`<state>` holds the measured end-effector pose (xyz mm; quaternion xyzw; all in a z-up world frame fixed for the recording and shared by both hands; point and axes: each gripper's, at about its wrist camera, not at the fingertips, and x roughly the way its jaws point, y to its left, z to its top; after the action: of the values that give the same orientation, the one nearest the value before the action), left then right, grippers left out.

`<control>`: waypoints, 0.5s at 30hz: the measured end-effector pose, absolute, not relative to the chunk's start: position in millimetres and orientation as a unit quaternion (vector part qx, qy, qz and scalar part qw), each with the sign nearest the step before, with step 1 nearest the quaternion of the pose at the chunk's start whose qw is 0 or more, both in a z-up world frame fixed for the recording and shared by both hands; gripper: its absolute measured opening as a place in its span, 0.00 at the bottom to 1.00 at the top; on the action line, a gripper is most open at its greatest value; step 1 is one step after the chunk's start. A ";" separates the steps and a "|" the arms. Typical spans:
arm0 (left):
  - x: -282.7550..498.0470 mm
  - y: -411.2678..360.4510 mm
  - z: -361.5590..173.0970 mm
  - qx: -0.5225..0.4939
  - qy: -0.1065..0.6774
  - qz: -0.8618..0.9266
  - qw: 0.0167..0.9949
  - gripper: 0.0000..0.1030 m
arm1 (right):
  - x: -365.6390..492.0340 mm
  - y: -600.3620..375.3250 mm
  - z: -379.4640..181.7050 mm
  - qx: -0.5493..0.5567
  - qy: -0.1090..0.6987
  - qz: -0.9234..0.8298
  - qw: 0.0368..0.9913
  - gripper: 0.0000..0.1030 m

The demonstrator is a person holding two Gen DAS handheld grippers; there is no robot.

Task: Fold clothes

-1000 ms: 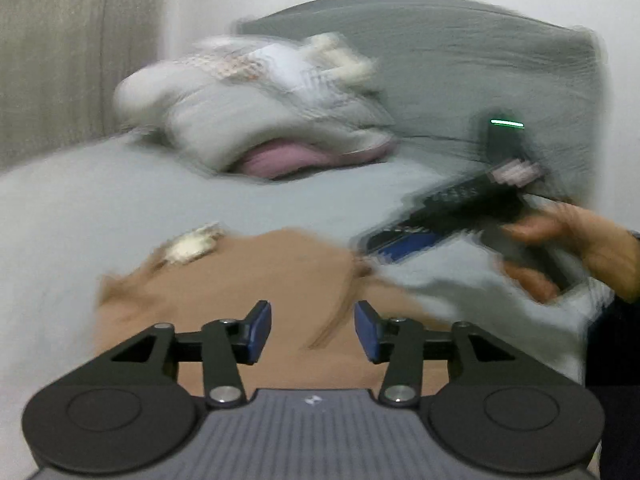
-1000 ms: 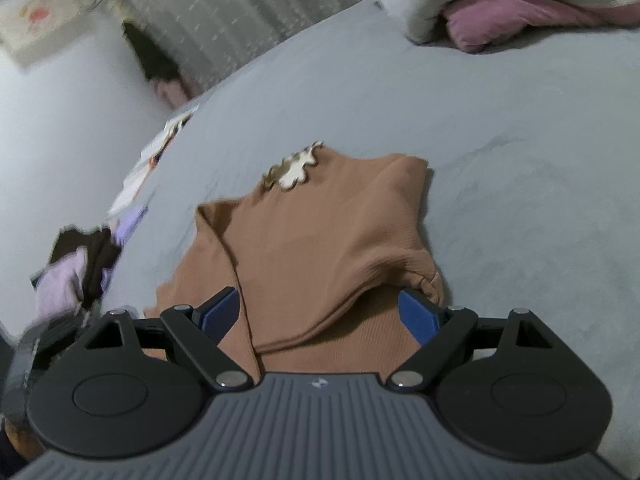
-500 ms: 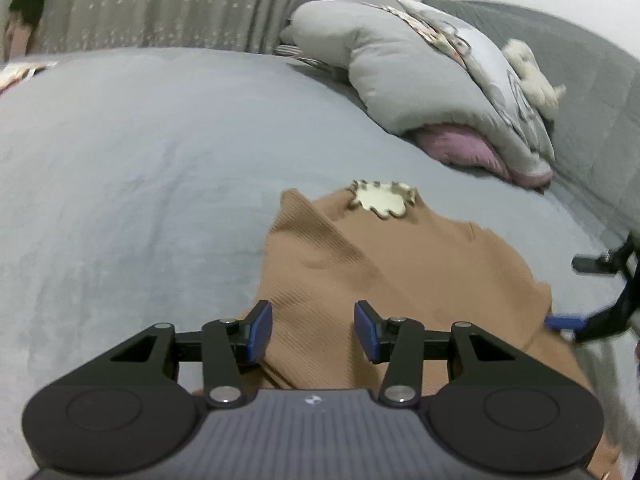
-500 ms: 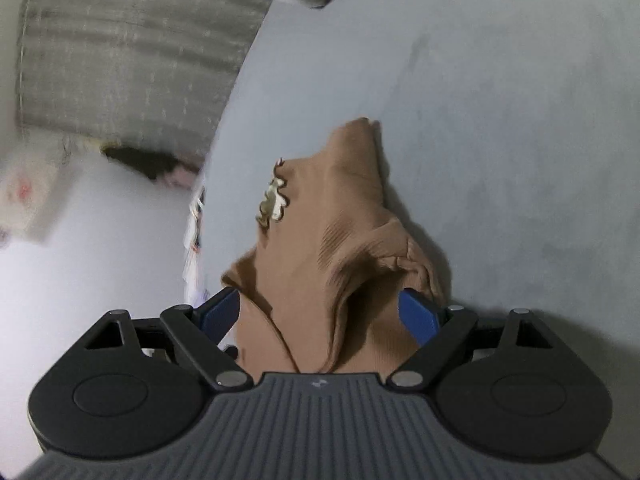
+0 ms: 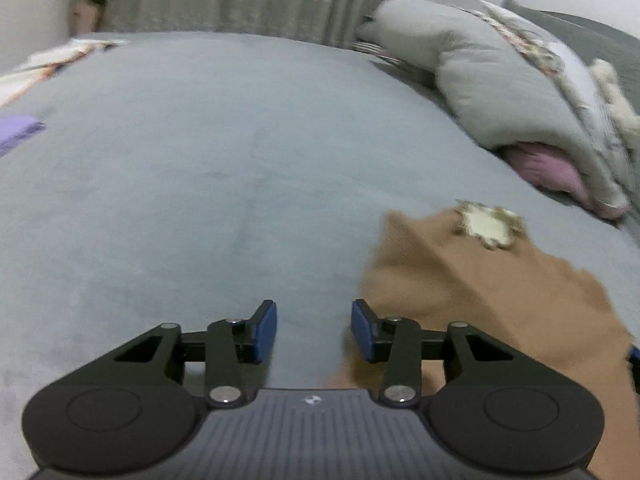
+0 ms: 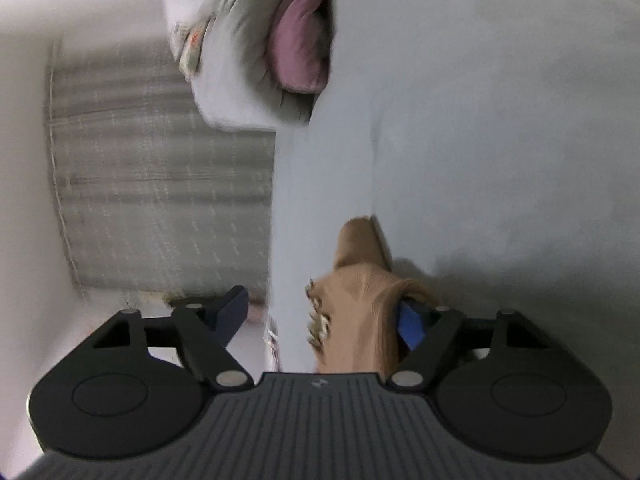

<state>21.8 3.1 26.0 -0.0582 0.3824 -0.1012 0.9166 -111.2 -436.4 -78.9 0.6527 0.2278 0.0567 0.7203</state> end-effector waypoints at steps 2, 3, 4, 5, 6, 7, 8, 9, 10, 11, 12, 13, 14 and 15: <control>22.1 9.0 25.9 -0.062 0.383 -0.095 0.917 0.26 | -114.7 -438.3 -83.0 0.662 0.220 0.047 0.715 0.75; 21.0 7.8 27.6 -0.056 0.383 -0.095 0.917 0.26 | -116.4 -439.3 -85.0 0.666 0.216 0.042 0.713 0.74; 19.8 6.6 29.4 -0.050 0.382 -0.095 0.918 0.26 | -116.6 -439.6 -83.9 0.662 0.221 0.036 0.715 0.72; 18.7 5.8 31.2 -0.049 0.381 -0.094 0.918 0.26 | -113.9 -438.9 -77.0 0.644 0.241 0.029 0.726 0.72; 17.6 5.2 33.1 -0.049 0.380 -0.093 0.919 0.26 | -111.5 -438.3 -70.4 0.627 0.259 0.023 0.735 0.72; 16.1 5.2 35.5 -0.051 0.379 -0.093 0.919 0.26 | -109.3 -437.9 -65.3 0.614 0.273 0.022 0.740 0.73; 14.5 5.4 38.0 -0.052 0.379 -0.093 0.919 0.26 | -106.6 -437.5 -61.4 0.603 0.286 0.023 0.744 0.73; 11.7 5.6 39.8 -0.050 0.377 -0.094 0.920 0.26 | -106.1 -437.1 -57.0 0.589 0.301 0.025 0.749 0.73; 10.7 4.8 40.3 -0.049 0.375 -0.095 0.921 0.26 | -108.2 -437.1 -52.7 0.576 0.315 0.026 0.754 0.73; 8.4 3.5 42.6 -0.046 0.375 -0.098 0.921 0.26 | -107.6 -437.2 -49.1 0.565 0.325 0.028 0.758 0.74; 5.3 2.1 45.5 -0.044 0.375 -0.103 0.920 0.26 | -106.3 -435.9 -42.6 0.544 0.339 0.031 0.767 0.76; 6.4 0.5 46.2 -0.043 0.376 -0.105 0.920 0.26 | -105.7 -433.2 -36.0 0.519 0.352 0.031 0.779 0.84; 6.0 0.3 47.2 -0.047 0.379 -0.108 0.918 0.27 | -106.0 -430.0 -30.6 0.495 0.362 0.028 0.789 0.85; 1.8 2.3 49.0 -0.054 0.384 -0.110 0.915 0.27 | -106.0 -424.6 -23.2 0.460 0.375 0.030 0.804 0.85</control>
<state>1.8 2.3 49.0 -0.0539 0.3842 -0.1096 0.9151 -106.0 -424.6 -23.2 0.4599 0.3749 0.0298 0.8044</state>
